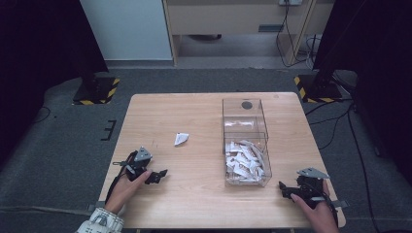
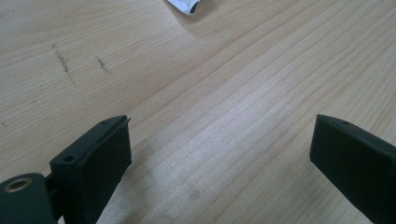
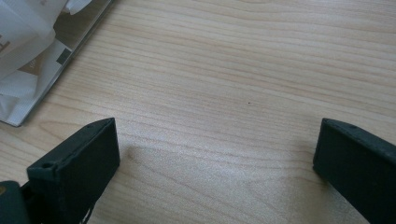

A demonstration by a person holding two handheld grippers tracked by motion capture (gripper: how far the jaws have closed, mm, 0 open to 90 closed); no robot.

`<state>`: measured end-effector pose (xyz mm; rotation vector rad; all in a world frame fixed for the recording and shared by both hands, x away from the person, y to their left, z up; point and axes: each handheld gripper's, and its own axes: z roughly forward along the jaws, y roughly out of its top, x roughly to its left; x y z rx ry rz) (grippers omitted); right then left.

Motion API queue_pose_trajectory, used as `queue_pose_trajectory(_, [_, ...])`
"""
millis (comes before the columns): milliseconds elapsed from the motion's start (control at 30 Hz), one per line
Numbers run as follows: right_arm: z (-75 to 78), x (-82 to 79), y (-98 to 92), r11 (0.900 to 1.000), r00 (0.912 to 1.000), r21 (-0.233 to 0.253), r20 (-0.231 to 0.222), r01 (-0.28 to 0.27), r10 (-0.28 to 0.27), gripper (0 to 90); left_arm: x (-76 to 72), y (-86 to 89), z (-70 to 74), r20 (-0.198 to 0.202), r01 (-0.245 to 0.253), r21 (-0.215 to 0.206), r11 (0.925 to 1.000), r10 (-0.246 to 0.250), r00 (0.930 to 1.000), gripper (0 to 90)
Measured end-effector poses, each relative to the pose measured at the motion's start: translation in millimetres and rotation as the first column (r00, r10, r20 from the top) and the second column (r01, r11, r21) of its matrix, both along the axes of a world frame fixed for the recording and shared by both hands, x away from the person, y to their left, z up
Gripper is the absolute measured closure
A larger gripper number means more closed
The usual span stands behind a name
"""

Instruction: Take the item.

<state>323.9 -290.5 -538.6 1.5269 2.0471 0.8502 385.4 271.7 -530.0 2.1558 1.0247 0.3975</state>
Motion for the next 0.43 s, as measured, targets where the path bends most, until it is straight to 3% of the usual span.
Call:
queue_pose_trajectory(133, [0.0,0.0,0.0,1.0,1.0,0.0,0.0,0.0,0.0,0.8,-0.1,0.0,-6.5,0.011,-0.005,0.024,0.9997,0.004,0.9999,4.5])
queue_pose_trajectory(433, [0.0,0.0,0.0,1.0,1.0,0.0,0.0,0.0,0.0,0.8,0.1,-0.2,-6.7,0.008,0.004,0.026,0.9996,-0.004,1.0,2.3])
